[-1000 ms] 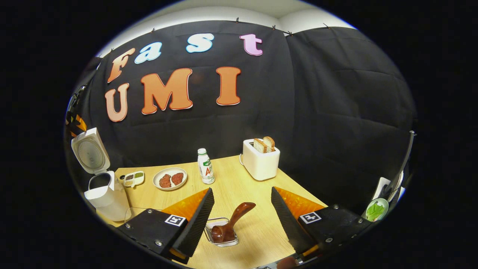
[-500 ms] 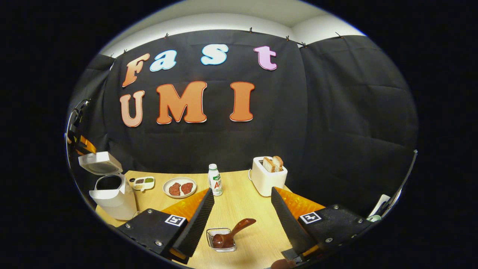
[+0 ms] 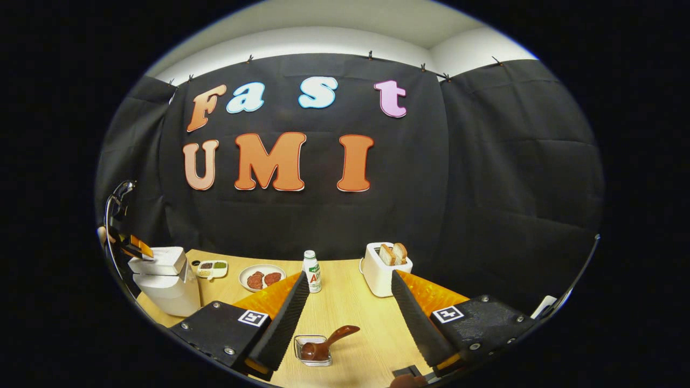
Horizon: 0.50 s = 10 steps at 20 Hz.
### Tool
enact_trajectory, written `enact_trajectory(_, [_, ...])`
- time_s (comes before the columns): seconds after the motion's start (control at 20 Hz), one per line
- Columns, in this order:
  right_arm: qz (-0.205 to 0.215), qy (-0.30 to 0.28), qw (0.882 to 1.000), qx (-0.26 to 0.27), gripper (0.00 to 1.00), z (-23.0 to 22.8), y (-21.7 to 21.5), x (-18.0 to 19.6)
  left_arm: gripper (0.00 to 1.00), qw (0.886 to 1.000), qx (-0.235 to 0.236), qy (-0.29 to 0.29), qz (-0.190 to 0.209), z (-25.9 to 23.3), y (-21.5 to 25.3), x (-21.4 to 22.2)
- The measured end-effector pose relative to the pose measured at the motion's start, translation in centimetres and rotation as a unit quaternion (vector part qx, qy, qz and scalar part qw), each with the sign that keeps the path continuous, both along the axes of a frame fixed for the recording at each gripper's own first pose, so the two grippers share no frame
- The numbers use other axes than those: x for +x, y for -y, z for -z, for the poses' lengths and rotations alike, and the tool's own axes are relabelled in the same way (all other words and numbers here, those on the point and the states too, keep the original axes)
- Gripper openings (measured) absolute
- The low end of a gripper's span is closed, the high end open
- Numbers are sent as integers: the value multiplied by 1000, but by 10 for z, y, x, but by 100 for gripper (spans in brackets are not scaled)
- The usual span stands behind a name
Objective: Close the left gripper, press the button to open the rice cooker; take a wooden spoon from the chopstick holder with the right hand, scoop a spoonful of rice and pour it into the rice cooker, then put the wooden spoon back into the chopstick holder.
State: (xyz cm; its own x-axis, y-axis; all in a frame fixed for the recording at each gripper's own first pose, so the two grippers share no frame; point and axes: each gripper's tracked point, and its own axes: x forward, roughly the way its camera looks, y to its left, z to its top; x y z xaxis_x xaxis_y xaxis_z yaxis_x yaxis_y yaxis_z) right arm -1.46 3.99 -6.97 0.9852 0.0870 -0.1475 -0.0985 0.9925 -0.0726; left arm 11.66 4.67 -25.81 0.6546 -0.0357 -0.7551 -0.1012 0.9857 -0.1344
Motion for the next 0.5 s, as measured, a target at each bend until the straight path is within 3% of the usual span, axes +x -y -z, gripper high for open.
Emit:
enact_trajectory(0.3, [8, -22, 1000, 18, 95, 12, 11, 5, 99, 1000, 6, 18, -2, 19, -7, 2])
enact_trajectory(0.5, [10, -31, 999, 18, 95, 23, 14, 9, 100, 996, 64, 44, 44, 29, -7, -6])
